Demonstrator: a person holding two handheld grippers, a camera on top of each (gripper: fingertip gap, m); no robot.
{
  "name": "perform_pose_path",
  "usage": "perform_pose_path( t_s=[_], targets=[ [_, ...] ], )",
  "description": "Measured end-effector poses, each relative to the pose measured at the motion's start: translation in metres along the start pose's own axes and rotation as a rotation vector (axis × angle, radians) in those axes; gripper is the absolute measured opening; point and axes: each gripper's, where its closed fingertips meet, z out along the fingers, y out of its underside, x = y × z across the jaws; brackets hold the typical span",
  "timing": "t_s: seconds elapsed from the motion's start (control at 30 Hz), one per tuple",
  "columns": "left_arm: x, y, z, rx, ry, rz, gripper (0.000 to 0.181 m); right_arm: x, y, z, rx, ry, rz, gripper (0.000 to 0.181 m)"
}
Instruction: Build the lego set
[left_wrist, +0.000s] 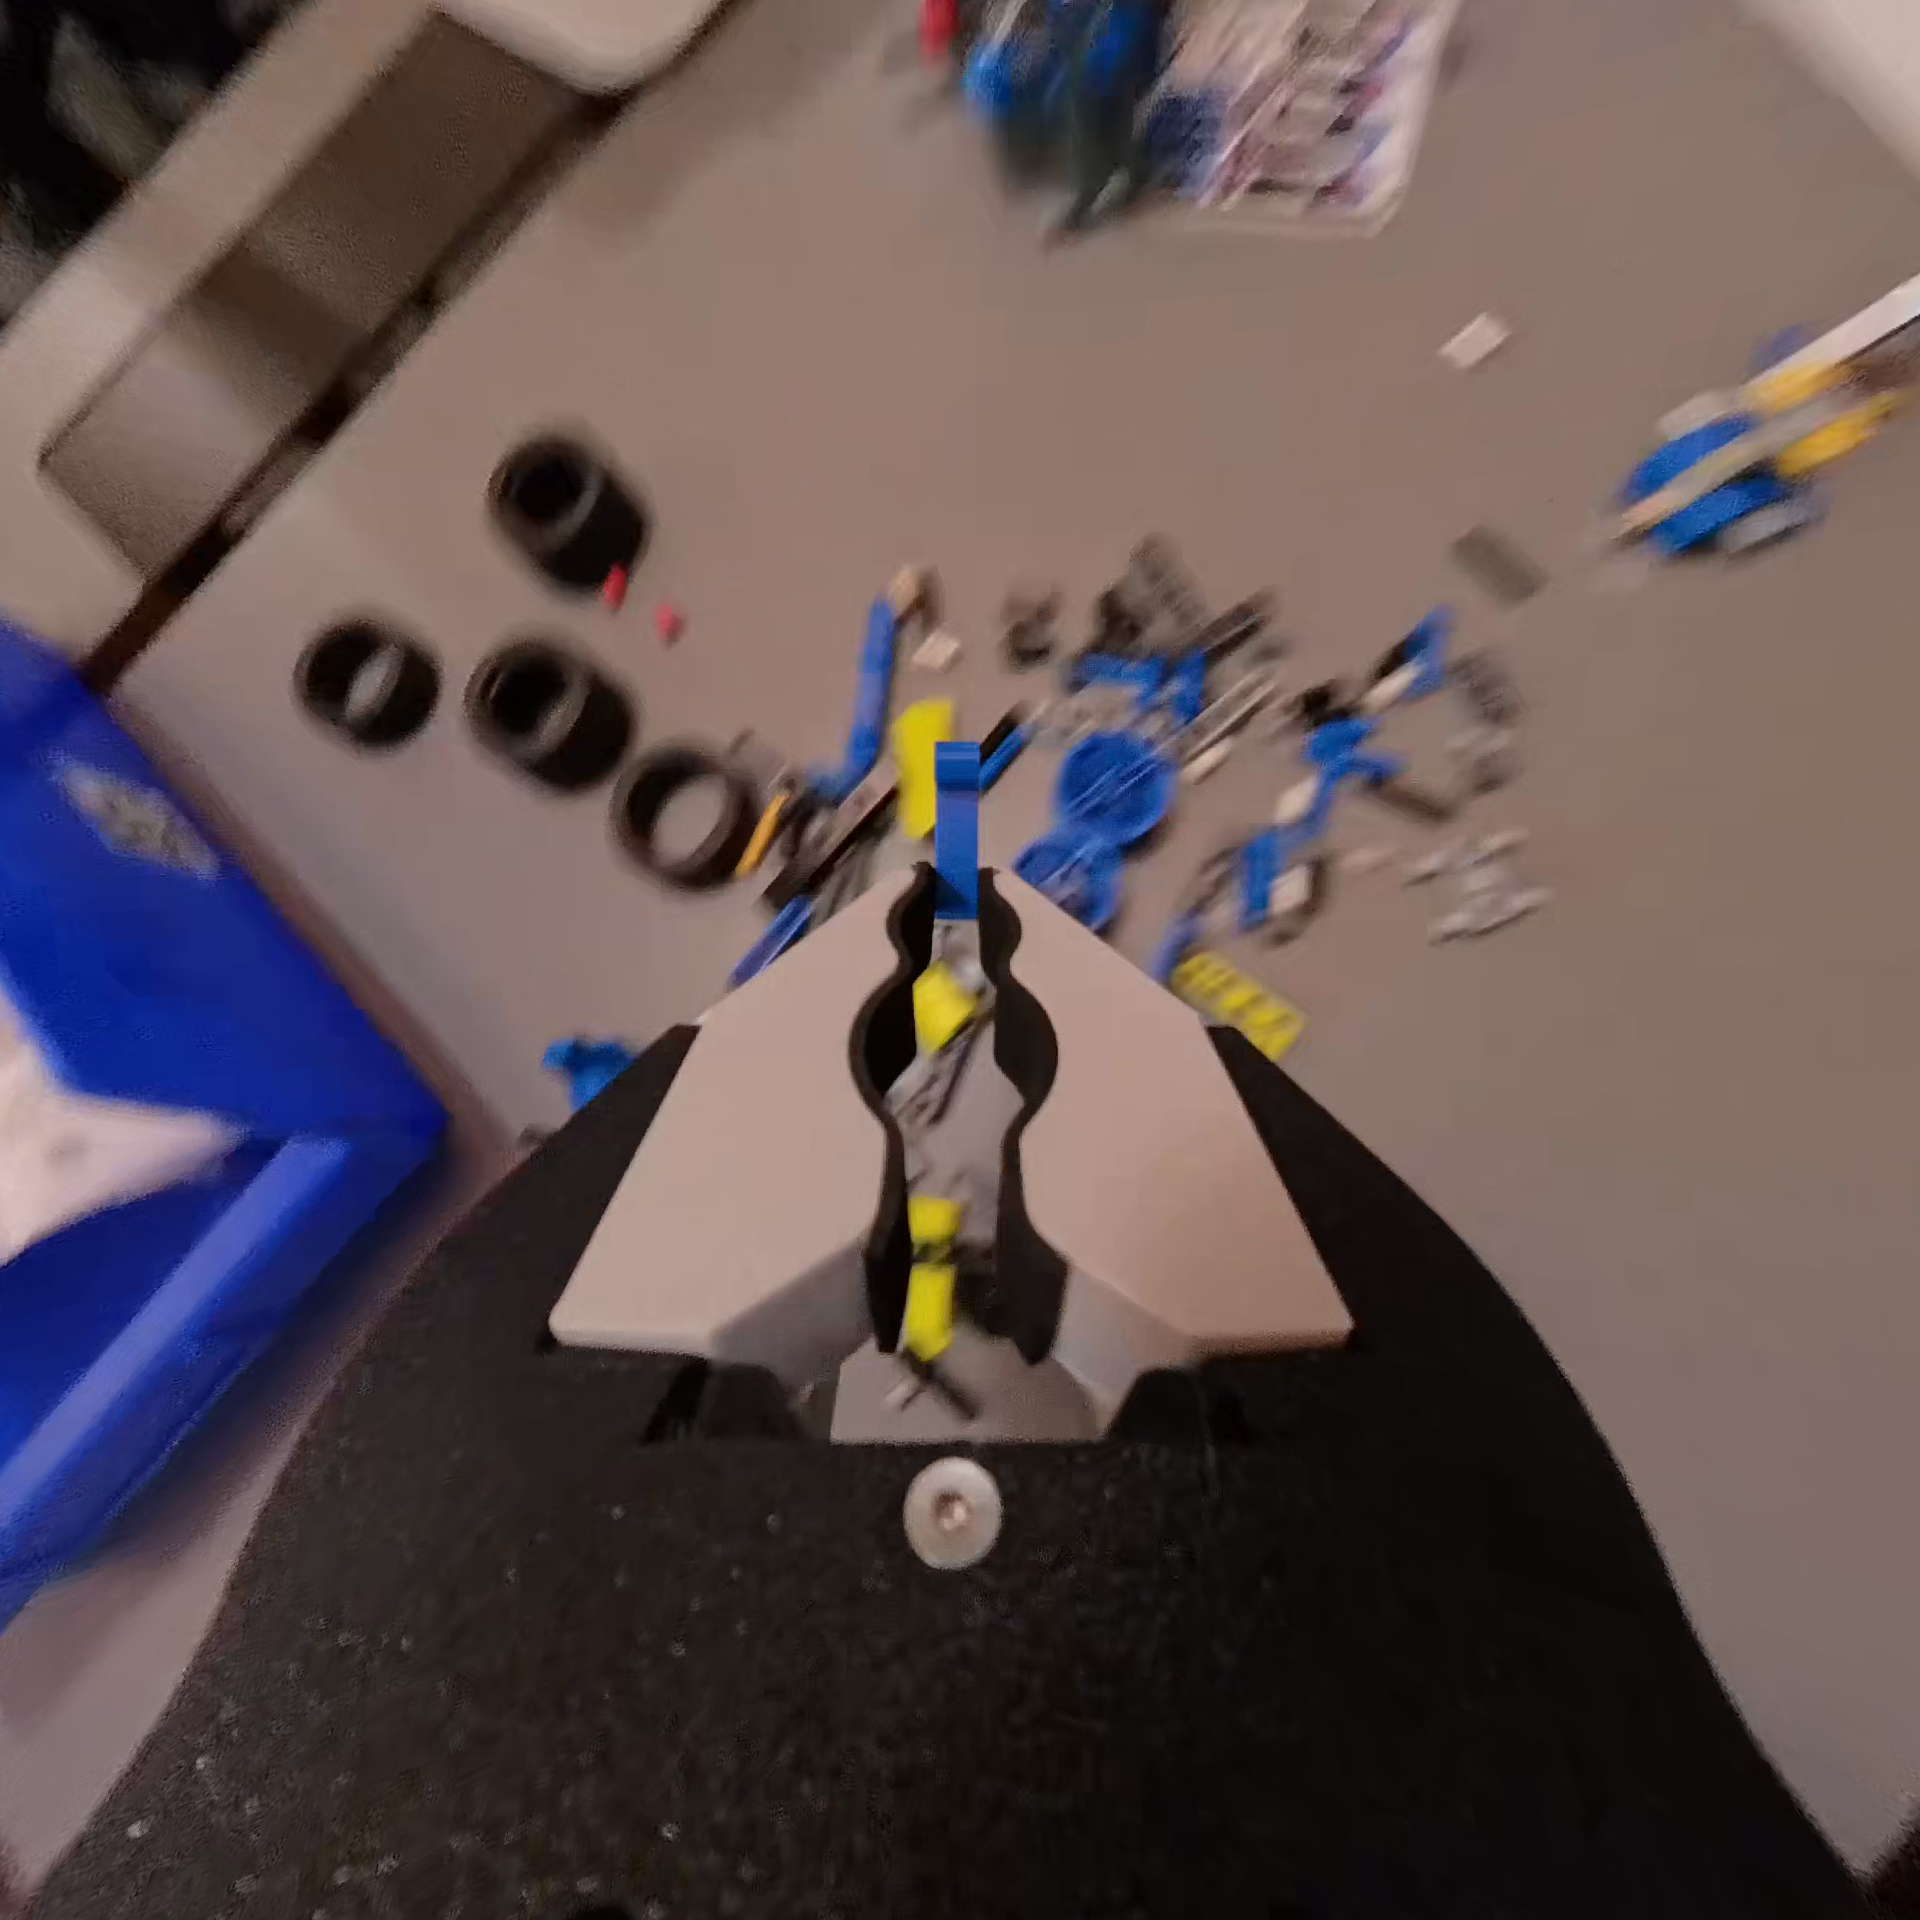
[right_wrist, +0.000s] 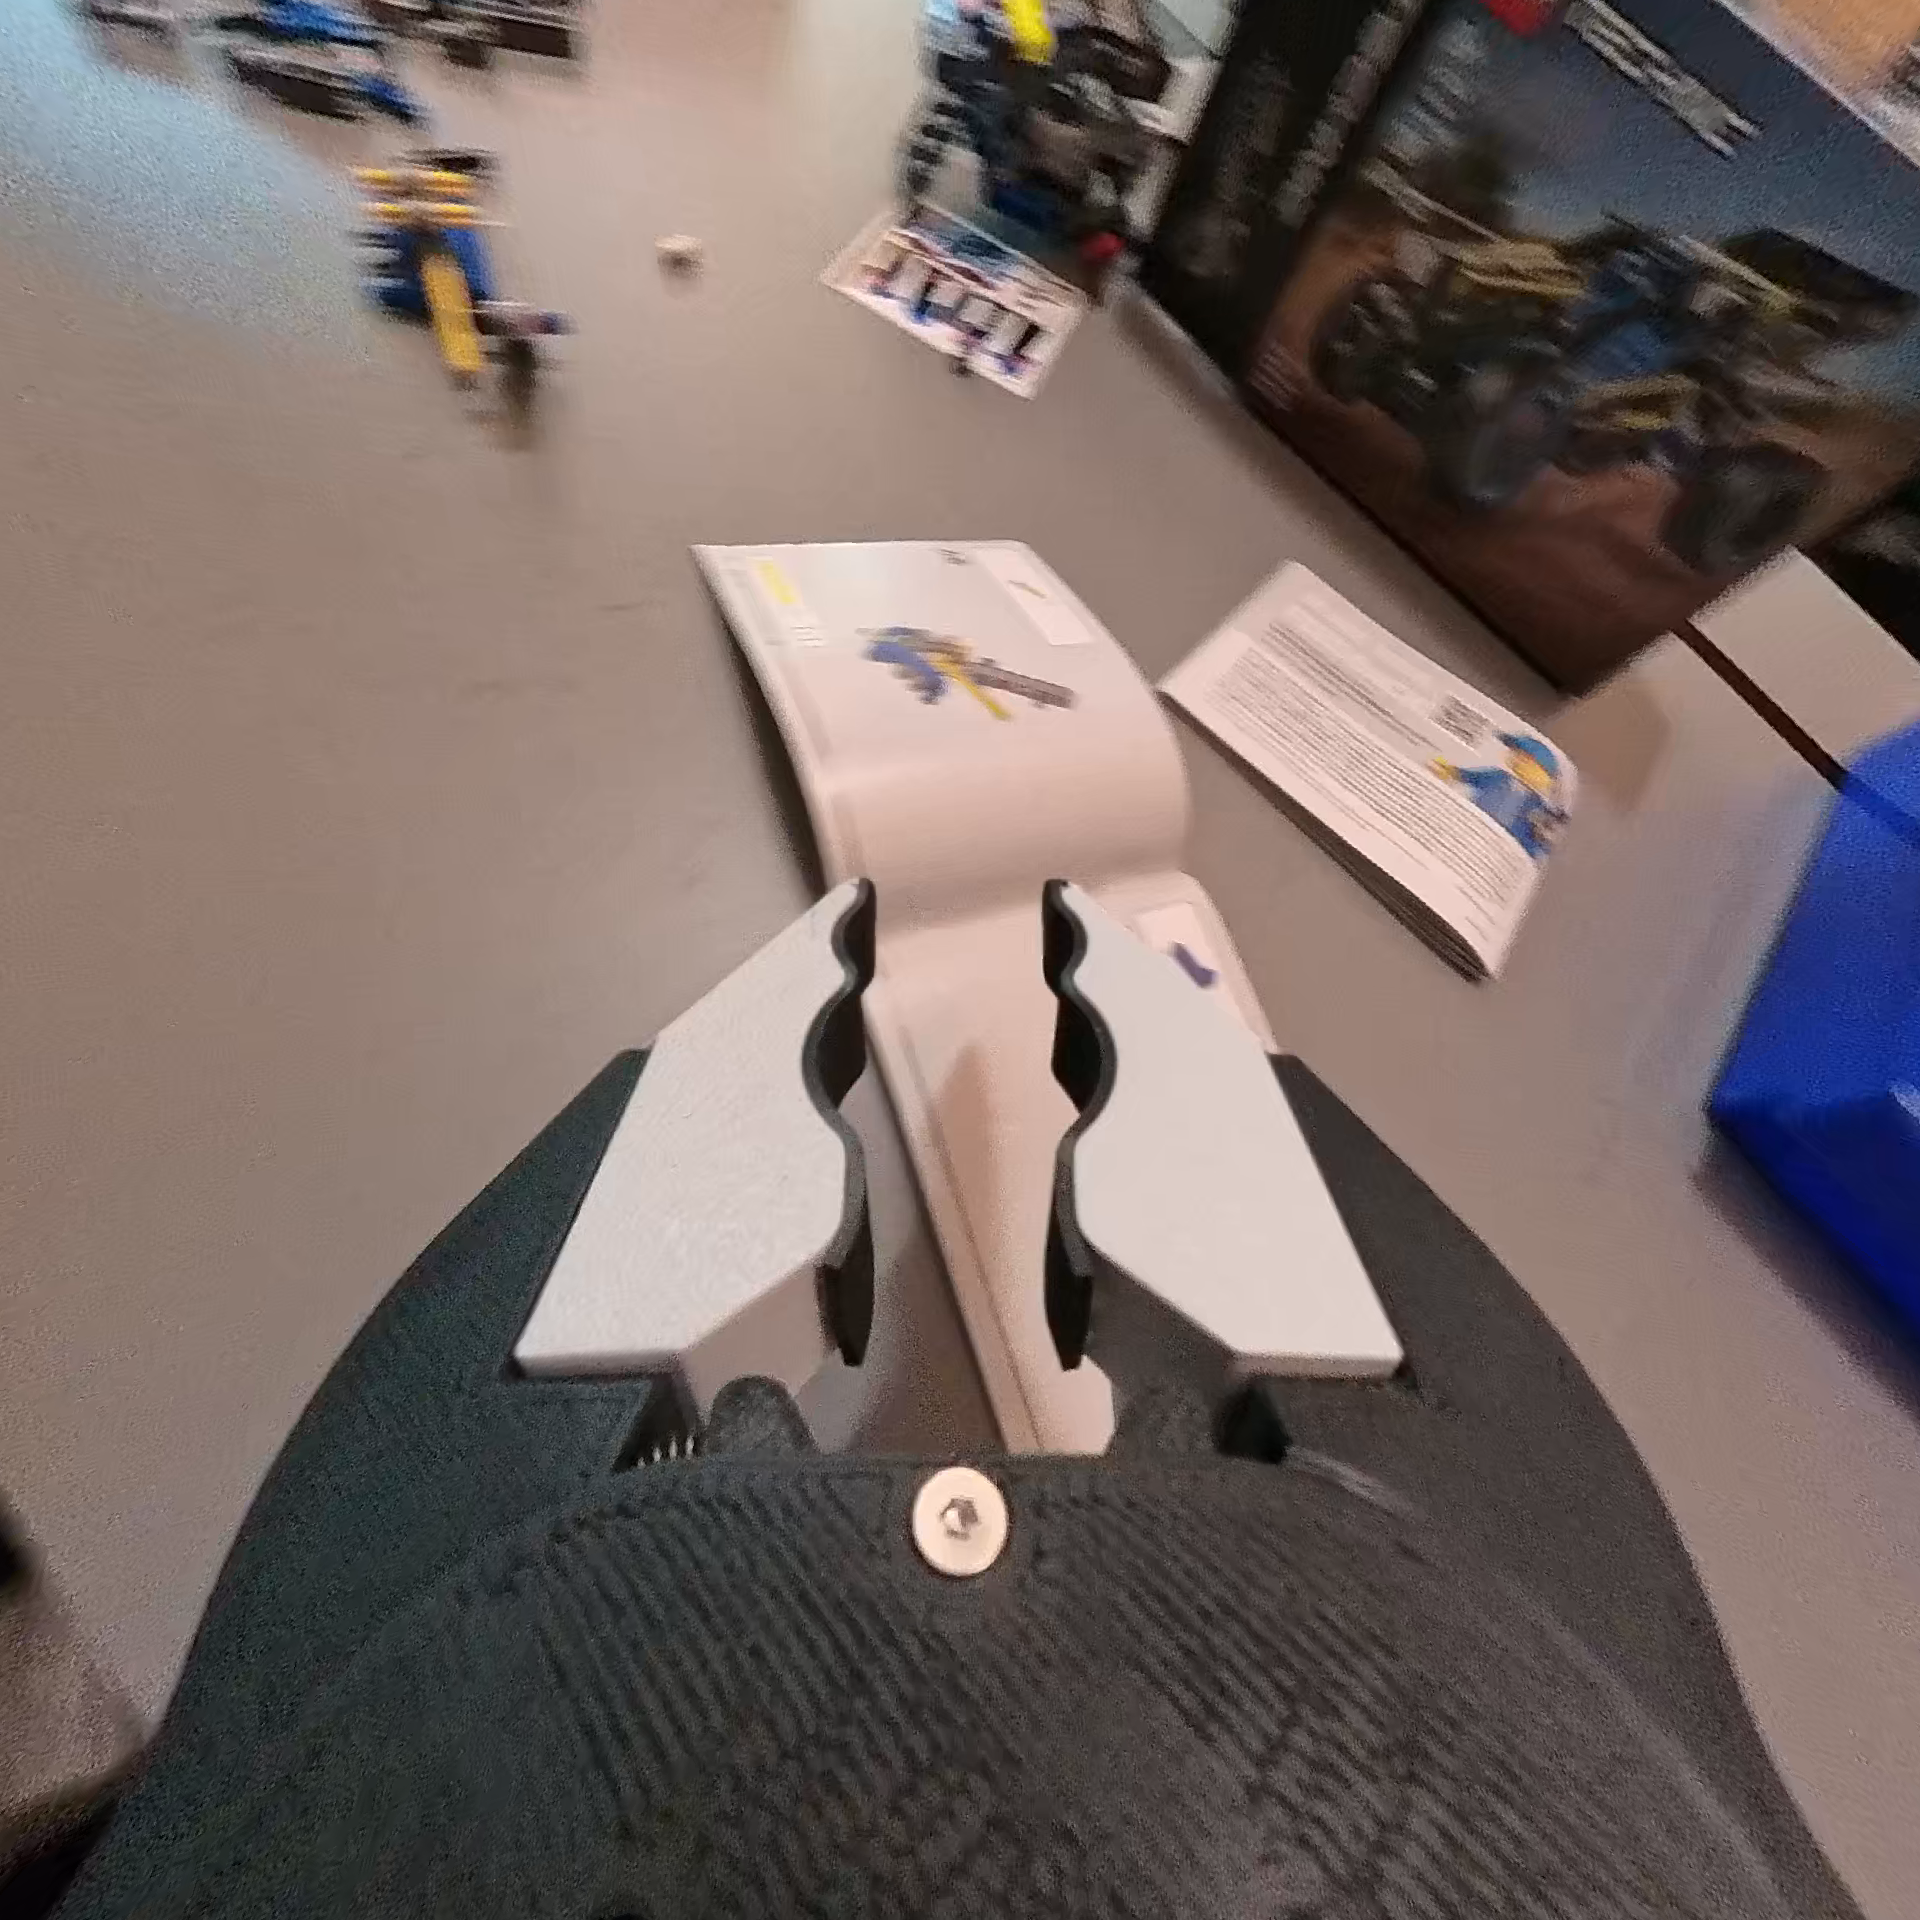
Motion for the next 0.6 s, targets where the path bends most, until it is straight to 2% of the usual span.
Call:
perform_pose_path(
  t_s=[0.07,0.13,0.23,0.3,0.4,0.47,0.6],
  targets=[
    [0.063,-0.038,0.001,0.089,0.177,0.046,0.004,-0.020,-0.004,-0.006,0.035,-0.078,-0.078,0.032],
    [0.137,-0.061,0.014,0.110,0.372,0.109,0.005,-0.037,-0.011,-0.007,0.079,-0.132,-0.118,0.032],
    [0.228,-0.073,0.047,0.093,0.510,0.245,0.005,-0.066,-0.024,-0.004,0.143,-0.242,-0.150,0.032],
    [0.273,-0.077,0.070,0.095,0.556,0.333,0.004,-0.082,-0.028,-0.001,0.152,-0.312,-0.175,0.031],
    [0.310,-0.073,0.099,0.039,0.577,0.445,0.004,-0.105,-0.028,0.004,0.141,-0.430,-0.223,0.030],
    [0.318,-0.073,0.113,0.023,0.563,0.487,0.004,-0.111,-0.027,0.012,0.122,-0.452,-0.251,0.030],
    [0.328,-0.077,0.117,0.023,0.625,0.450,0.005,-0.119,-0.022,0.026,0.069,-0.481,-0.303,0.020]
  ],
)
